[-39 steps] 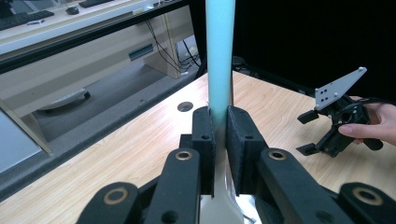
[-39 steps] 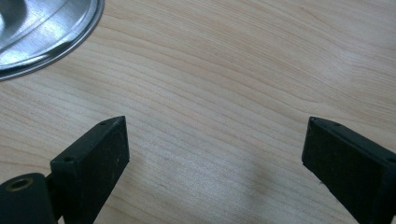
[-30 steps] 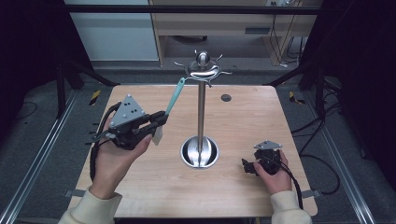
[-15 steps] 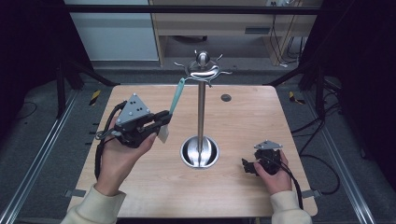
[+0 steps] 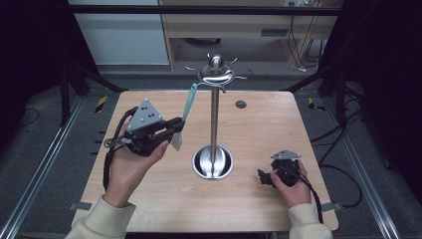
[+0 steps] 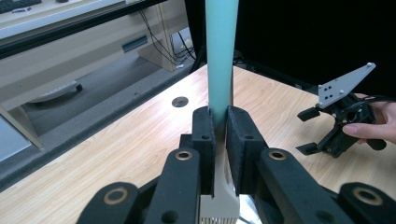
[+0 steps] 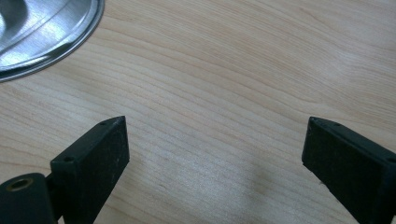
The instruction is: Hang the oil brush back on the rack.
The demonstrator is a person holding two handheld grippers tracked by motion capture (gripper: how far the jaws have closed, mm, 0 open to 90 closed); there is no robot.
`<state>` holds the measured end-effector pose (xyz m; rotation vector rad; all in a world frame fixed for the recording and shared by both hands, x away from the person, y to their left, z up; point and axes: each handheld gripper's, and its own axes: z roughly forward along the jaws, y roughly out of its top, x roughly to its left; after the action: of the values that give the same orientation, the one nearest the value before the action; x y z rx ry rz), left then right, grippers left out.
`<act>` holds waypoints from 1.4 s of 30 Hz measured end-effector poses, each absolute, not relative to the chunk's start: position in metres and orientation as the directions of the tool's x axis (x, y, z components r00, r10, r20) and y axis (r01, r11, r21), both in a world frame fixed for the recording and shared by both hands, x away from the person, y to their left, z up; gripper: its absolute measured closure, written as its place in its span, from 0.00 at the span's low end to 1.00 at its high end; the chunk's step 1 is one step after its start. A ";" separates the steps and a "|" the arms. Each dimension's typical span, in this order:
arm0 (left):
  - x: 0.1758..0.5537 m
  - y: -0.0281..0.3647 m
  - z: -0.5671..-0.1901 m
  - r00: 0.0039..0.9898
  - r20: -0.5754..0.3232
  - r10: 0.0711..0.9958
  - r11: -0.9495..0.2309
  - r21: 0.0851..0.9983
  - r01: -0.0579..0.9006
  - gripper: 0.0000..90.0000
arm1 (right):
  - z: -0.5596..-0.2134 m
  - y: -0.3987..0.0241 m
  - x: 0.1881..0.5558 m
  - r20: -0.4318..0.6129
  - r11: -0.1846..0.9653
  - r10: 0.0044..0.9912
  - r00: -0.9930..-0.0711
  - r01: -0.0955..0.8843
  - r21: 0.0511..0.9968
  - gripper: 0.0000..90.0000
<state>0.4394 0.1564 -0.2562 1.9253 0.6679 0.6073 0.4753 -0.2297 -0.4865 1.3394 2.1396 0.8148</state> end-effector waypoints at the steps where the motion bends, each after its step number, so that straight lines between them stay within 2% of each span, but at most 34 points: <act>1: 0.440 0.156 -0.257 0.724 0.129 0.678 -0.376 0.907 0.191 0.91 | -0.486 -0.230 0.475 -0.085 0.341 0.912 -0.402 0.624 0.703 0.09; 42: 0.451 0.151 -0.259 0.718 0.137 0.683 -0.377 0.907 0.186 0.90 | -0.486 -0.229 0.475 -0.084 0.342 0.910 -0.405 0.621 0.705 0.09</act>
<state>0.4515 0.1506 -0.2588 1.9216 0.6694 0.6223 0.4750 -0.2295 -0.4864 1.3380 2.1416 0.8196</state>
